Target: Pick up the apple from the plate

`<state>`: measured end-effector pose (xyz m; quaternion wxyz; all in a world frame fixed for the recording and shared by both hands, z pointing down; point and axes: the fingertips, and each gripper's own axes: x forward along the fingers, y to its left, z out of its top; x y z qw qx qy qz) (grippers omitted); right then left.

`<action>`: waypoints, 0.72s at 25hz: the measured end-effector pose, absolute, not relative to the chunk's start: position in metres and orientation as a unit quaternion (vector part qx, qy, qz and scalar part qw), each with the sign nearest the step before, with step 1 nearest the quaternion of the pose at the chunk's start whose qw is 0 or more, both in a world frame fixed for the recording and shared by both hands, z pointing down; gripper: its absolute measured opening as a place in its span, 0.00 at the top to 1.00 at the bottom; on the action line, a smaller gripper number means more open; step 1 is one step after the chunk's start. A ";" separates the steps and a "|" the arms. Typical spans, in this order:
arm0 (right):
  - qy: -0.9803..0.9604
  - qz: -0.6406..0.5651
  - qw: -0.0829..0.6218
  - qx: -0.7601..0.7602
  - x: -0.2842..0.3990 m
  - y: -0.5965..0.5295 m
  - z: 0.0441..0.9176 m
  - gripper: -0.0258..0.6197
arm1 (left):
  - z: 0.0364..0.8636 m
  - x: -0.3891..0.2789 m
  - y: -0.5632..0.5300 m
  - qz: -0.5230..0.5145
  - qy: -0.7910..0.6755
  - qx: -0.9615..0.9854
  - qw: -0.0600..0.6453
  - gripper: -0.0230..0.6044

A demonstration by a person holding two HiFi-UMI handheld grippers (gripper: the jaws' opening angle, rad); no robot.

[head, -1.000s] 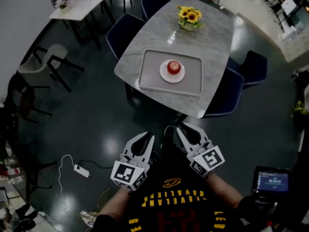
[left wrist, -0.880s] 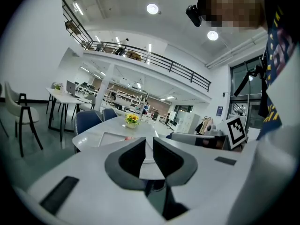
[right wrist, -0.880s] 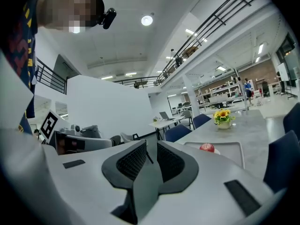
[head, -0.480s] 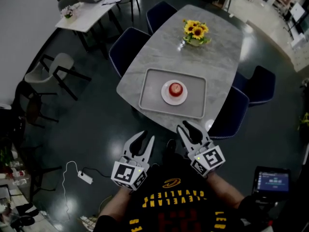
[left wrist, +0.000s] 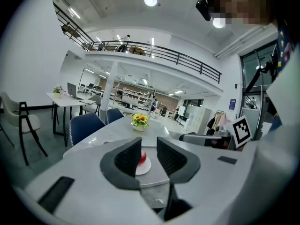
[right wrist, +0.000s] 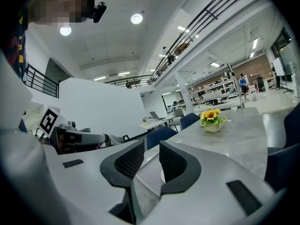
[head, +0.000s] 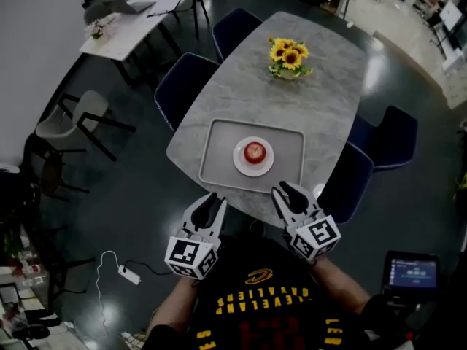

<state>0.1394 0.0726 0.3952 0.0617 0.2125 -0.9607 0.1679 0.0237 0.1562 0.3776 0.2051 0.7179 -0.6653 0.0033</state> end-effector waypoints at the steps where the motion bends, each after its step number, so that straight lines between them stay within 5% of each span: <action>1: -0.959 0.170 0.068 0.216 0.141 0.068 0.401 0.82 | 0.383 0.021 0.152 0.007 -0.663 0.718 0.213 0.82; 18: -0.906 0.253 0.147 0.305 0.133 -0.003 0.487 0.82 | 0.486 -0.034 0.062 0.096 -0.571 0.745 0.331 0.82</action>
